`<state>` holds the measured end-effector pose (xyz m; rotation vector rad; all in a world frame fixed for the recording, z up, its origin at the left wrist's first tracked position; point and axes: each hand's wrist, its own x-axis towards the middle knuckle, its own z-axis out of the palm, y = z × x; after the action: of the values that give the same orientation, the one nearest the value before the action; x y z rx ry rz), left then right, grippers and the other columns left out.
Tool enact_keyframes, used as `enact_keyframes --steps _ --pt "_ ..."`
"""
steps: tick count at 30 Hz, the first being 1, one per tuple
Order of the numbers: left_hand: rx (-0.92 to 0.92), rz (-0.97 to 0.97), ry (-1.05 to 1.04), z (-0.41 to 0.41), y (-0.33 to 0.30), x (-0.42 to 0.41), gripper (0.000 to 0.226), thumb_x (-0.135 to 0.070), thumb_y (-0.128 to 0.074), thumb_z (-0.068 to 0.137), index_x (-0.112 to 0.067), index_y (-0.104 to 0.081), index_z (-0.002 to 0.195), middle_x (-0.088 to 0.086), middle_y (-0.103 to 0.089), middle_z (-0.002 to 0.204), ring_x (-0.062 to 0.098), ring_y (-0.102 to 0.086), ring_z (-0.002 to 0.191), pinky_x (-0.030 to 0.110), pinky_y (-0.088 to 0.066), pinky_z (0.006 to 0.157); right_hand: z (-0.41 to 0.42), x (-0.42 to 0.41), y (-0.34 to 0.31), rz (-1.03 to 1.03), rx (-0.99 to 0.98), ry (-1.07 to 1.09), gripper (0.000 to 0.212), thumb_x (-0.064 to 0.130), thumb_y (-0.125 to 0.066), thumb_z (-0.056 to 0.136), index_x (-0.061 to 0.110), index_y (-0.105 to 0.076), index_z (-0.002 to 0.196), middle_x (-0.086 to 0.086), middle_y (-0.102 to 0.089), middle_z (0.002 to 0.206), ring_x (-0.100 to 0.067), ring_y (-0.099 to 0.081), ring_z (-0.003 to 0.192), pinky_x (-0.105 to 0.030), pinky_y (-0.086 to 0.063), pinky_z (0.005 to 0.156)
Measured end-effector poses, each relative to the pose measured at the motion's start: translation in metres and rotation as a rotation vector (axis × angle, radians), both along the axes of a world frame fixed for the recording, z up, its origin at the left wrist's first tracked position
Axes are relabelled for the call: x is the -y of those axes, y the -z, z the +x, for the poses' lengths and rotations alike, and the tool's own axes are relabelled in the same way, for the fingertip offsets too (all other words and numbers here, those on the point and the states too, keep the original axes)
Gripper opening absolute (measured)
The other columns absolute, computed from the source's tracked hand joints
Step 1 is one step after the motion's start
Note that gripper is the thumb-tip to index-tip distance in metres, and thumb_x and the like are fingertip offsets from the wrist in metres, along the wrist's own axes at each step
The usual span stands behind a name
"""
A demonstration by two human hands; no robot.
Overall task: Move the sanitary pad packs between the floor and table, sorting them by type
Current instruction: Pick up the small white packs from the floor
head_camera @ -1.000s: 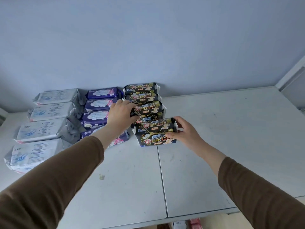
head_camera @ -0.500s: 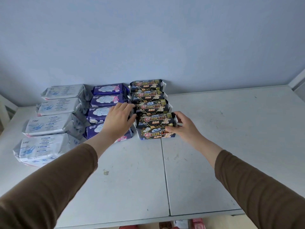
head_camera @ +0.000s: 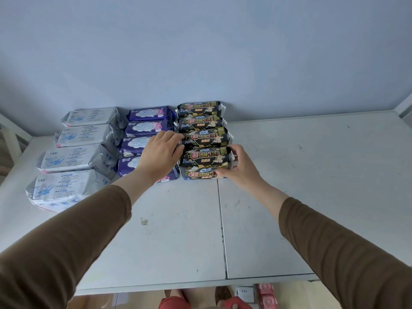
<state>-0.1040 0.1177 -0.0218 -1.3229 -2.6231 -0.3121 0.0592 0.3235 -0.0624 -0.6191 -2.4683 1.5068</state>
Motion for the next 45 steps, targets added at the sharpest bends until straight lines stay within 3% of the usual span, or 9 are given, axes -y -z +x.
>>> enact_keyframes --steps 5,8,14,23,32,36,45 --pt "-0.015 0.062 0.008 0.025 -0.008 0.012 0.033 -0.035 -0.041 0.104 -0.017 -0.056 0.127 0.001 -0.059 0.116 0.025 -0.051 0.106 0.041 -0.045 0.088 0.019 0.007 -0.011 0.146 -0.086 0.071 0.069 0.028 -0.085 0.072 0.021 -0.045 0.128 0.011 -0.049 0.12 -0.014 -0.047 0.114 -0.028 -0.038 0.09" --pt "-0.006 0.089 0.008 0.049 -0.011 0.026 0.033 -0.037 -0.04 0.103 -0.019 -0.055 0.127 0.0 -0.058 0.117 0.024 -0.049 0.107 0.04 -0.046 0.086 0.037 0.014 -0.023 0.304 -0.087 0.065 0.065 0.03 -0.079 0.078 0.02 -0.045 0.133 0.0 -0.05 0.127 -0.021 -0.044 0.119 -0.031 -0.039 0.089" --pt "0.031 0.136 0.035 0.115 -0.006 0.067 0.03 -0.036 -0.043 0.101 -0.018 -0.056 0.122 0.0 -0.058 0.113 0.025 -0.051 0.105 0.042 -0.047 0.082 0.104 0.054 -0.041 0.515 -0.06 0.023 0.053 0.027 -0.068 0.087 0.018 -0.047 0.134 -0.004 -0.05 0.13 -0.025 -0.041 0.12 -0.038 -0.042 0.094" --pt "0.127 0.21 0.07 0.27 0.035 0.152 0.025 -0.03 -0.052 0.098 -0.02 -0.06 0.12 -0.003 -0.059 0.116 0.023 -0.053 0.106 0.038 -0.047 0.084 0.26 0.15 -0.01 0.521 -0.078 0.065 0.043 0.018 -0.066 0.088 0.015 -0.054 0.13 -0.001 -0.053 0.13 -0.022 -0.044 0.12 -0.025 -0.034 0.097" --pt "0.363 0.111 0.073 0.409 0.142 0.188 0.023 -0.028 -0.055 0.097 -0.018 -0.062 0.116 -0.001 -0.06 0.112 0.026 -0.054 0.105 0.042 -0.049 0.079 0.415 0.171 0.09 0.431 0.185 0.077 0.038 0.018 -0.068 0.088 0.019 -0.057 0.125 0.001 -0.056 0.125 -0.019 -0.046 0.114 -0.018 -0.031 0.089" --pt "0.49 0.014 0.015 0.463 0.21 0.187 0.023 -0.031 -0.053 0.097 -0.022 -0.062 0.116 -0.006 -0.059 0.114 0.021 -0.053 0.108 0.039 -0.05 0.076 0.468 0.161 0.156 0.33 0.351 0.104 0.036 0.016 -0.067 0.088 0.017 -0.058 0.123 0.0 -0.056 0.124 -0.023 -0.046 0.115 -0.025 -0.034 0.083" --pt "0.684 -0.193 -0.095 0.571 0.398 0.151 0.028 -0.03 -0.054 0.097 -0.022 -0.06 0.123 -0.005 -0.058 0.123 0.02 -0.051 0.114 0.036 -0.044 0.093 0.563 0.126 0.344 0.224 0.629 -0.038 0.047 0.017 -0.063 0.09 0.018 -0.049 0.135 -0.003 -0.052 0.129 -0.023 -0.047 0.121 -0.034 -0.043 0.091"
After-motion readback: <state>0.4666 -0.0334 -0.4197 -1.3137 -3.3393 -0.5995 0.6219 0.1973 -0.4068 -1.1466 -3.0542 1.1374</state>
